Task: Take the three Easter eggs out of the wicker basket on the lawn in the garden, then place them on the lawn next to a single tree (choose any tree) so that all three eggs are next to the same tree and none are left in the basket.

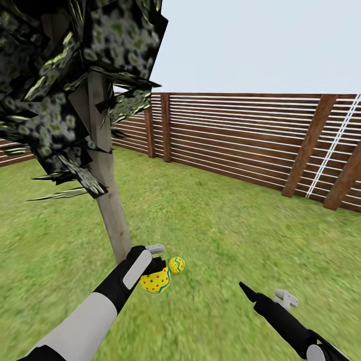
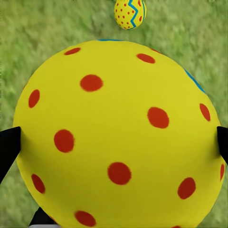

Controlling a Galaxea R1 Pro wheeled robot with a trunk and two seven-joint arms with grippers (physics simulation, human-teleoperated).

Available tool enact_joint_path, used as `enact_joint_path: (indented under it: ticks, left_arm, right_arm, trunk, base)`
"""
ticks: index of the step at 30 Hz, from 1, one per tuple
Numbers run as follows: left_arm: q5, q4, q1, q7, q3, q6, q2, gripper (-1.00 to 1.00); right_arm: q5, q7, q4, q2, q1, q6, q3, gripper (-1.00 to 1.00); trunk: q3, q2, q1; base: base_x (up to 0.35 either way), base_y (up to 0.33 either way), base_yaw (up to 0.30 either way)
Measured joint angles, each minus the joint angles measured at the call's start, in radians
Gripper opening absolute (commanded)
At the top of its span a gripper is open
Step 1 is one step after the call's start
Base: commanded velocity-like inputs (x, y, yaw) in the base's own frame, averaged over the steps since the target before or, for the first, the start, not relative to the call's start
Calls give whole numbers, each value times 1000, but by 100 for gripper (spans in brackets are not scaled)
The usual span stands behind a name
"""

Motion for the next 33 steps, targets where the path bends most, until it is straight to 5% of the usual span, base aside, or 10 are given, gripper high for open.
enact_joint_path:
  ticks: [20, 33]
  left_arm:
    - [0, 3, 0, 0, 0, 0, 0, -100]
    - [0, 10, 0, 0, 0, 0, 0, -100]
  right_arm:
    - [0, 1, -3, 0, 0, -1, -1, 100]
    - [2, 0, -2, 0, 0, -1, 0, 100]
  trunk:
    - [10, 21, -12]
    - [10, 21, -12]
  base:
    - [47, -88, 2]
    - [129, -256, 245]
